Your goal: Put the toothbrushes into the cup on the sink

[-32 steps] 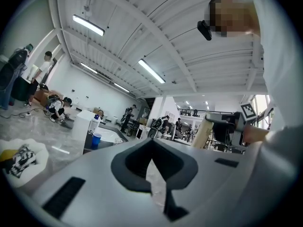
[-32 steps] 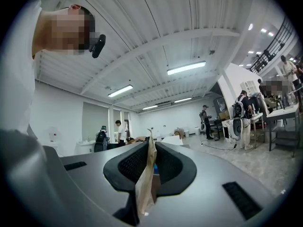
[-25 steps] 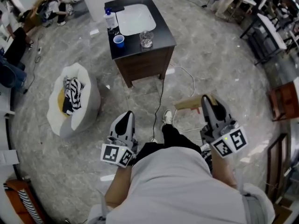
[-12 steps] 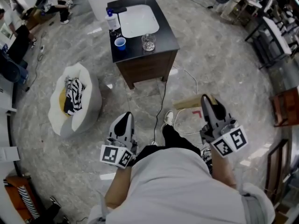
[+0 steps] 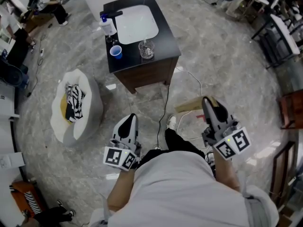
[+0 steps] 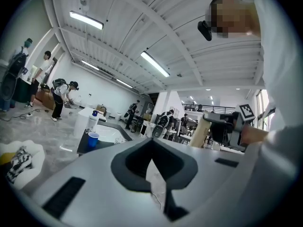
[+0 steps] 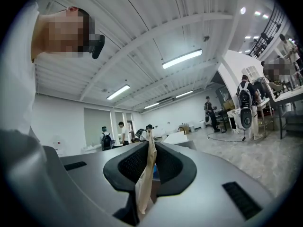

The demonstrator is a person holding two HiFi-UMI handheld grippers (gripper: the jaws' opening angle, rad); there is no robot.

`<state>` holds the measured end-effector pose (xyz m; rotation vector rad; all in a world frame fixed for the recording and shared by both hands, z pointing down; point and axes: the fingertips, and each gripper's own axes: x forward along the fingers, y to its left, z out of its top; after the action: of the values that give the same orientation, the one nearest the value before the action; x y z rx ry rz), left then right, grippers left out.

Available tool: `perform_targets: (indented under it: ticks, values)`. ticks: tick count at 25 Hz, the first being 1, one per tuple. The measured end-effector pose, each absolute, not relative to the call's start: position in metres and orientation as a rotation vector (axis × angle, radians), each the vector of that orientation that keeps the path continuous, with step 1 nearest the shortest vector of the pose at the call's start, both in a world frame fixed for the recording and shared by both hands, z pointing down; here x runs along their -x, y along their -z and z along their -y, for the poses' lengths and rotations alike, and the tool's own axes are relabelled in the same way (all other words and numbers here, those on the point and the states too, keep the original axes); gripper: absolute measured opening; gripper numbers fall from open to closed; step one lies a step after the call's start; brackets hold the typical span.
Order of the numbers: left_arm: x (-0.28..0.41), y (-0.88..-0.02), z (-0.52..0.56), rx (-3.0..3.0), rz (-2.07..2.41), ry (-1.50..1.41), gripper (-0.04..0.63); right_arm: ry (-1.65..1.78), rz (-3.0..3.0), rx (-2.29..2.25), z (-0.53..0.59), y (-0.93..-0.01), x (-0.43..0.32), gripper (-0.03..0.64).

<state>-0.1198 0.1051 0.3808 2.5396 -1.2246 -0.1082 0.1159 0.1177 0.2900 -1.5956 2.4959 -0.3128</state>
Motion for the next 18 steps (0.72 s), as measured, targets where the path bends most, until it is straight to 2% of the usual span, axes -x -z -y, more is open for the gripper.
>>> perform_targets:
  ticks: [18]
  values:
    - [0.053, -0.384, 0.0, -2.501, 1.255, 0.02, 0.003, 0.42, -2.506, 1.474, -0.002, -0.305, -0.171, 0.064]
